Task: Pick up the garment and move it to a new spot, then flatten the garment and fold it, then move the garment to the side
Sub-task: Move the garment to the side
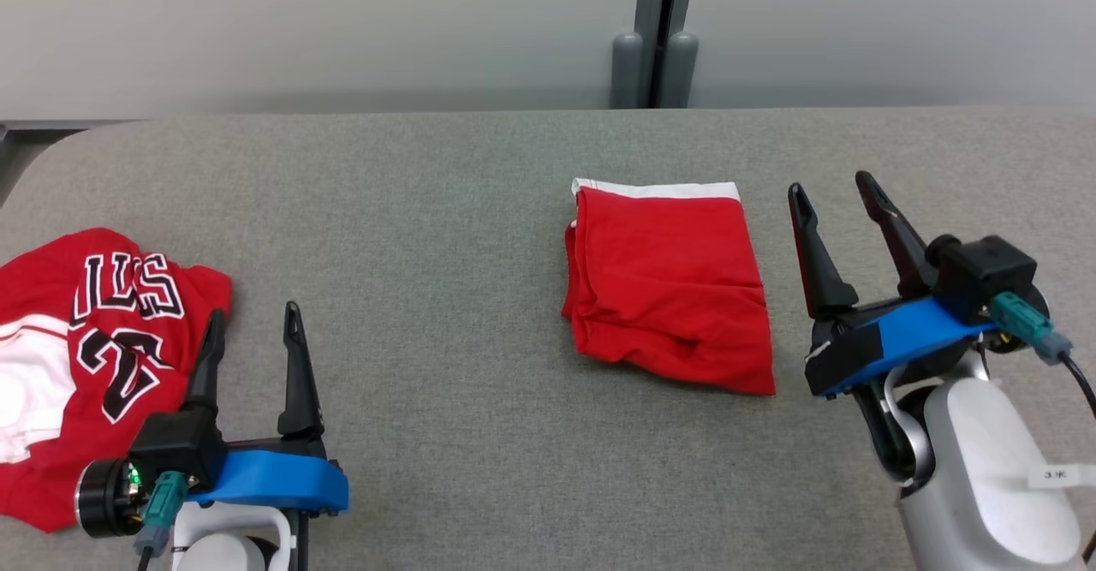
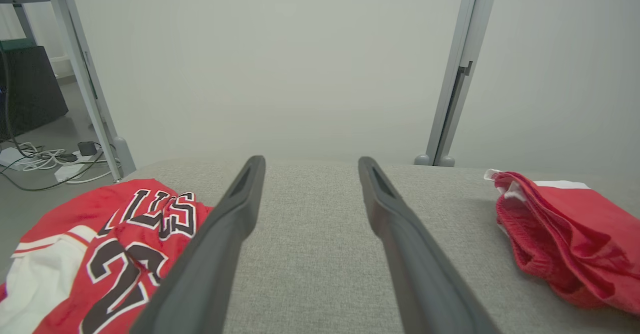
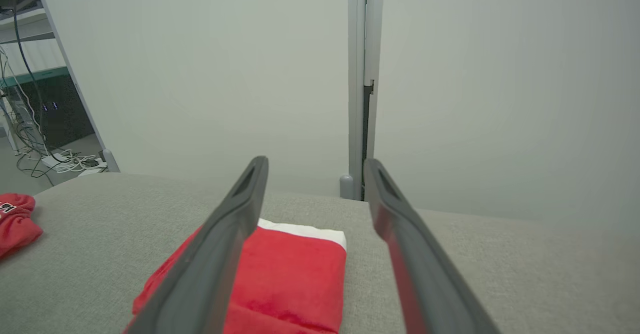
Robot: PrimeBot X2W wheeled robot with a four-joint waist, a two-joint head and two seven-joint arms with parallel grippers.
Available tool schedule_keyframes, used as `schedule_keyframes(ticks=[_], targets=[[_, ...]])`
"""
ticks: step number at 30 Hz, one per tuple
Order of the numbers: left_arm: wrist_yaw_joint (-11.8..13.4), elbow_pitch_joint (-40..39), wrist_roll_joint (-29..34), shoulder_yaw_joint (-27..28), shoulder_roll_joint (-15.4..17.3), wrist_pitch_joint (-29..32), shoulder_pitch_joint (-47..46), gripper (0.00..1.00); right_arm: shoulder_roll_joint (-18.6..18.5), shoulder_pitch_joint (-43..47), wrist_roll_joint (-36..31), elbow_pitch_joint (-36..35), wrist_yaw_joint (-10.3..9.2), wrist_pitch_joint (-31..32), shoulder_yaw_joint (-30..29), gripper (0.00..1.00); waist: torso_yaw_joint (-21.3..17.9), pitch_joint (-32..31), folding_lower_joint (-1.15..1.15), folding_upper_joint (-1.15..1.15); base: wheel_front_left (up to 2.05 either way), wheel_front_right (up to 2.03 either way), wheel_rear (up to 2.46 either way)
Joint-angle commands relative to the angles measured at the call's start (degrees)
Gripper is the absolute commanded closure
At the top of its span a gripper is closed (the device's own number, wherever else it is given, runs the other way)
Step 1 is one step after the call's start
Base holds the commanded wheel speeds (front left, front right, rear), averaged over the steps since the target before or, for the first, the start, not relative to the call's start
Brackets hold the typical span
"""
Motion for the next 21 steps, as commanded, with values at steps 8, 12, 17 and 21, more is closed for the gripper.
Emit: schedule_keyframes(ticks=[8,12,17,21], targets=[[0.32,1.96,-0.85,-1.12,-0.84,-2.06,-3.62,0.0,-2.51,-7.31,0.08,8.3,0.03,0.56,0.19,0.0,3.58,5.32,0.0,0.0,0.0,0.0,0.0],[0.22,2.79,-1.14,-1.67,-1.18,-2.84,-5.14,0.0,-3.19,-9.32,-0.08,13.18,0.03,0.31,-0.1,0.0,4.62,7.14,0.0,0.0,0.0,0.0,0.0],[0.16,3.99,-1.47,-2.39,-1.62,-3.52,-7.01,0.0,-3.2,-11.44,0.52,19.77,0.03,0.58,-0.42,0.0,5.52,9.03,0.0,0.0,0.0,0.0,0.0],[0.21,5.03,-1.82,-2.8,-1.83,-4.03,-8.12,0.0,-2.76,-12.5,0.38,25.07,0.03,0.86,-0.36,0.0,6.01,9.86,0.0,0.0,0.0,0.0,0.0]])
